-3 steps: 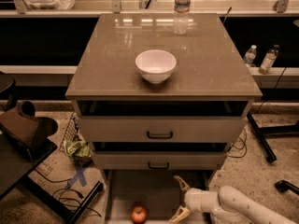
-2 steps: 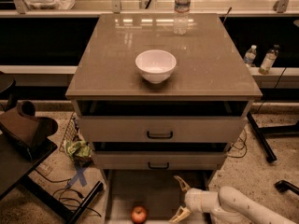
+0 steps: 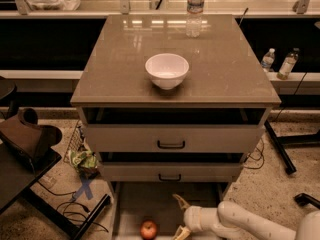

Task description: Pick apple from bottom drawer and place on counter

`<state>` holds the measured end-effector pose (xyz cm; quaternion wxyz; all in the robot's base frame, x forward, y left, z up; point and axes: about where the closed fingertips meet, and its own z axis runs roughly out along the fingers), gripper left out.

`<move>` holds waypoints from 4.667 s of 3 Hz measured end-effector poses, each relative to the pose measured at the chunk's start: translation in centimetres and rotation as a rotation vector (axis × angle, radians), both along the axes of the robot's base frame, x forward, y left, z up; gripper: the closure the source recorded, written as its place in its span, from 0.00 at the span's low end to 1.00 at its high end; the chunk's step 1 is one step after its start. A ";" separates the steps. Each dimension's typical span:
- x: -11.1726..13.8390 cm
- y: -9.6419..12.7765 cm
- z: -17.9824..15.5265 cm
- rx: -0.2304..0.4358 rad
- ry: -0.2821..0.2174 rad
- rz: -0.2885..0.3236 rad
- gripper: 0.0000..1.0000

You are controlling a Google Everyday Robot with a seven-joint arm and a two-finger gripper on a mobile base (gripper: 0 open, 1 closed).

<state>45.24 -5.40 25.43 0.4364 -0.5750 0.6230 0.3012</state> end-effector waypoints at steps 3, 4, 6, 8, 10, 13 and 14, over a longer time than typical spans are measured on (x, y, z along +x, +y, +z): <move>-0.6 10.7 -6.7 0.062 0.017 0.149 0.00; 0.6 12.1 -7.8 0.068 0.015 0.165 0.00; 1.3 10.5 -12.2 -0.007 0.053 0.158 0.26; 0.8 9.5 -13.9 -0.044 0.068 0.146 0.70; 0.5 9.9 -14.0 -0.039 0.072 0.151 0.92; 0.0 10.4 -14.1 -0.033 0.078 0.158 0.23; -0.1 10.6 -14.1 -0.031 0.080 0.161 0.01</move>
Offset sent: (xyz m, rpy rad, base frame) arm -0.0093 0.1222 -0.0806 0.0748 0.0156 0.1760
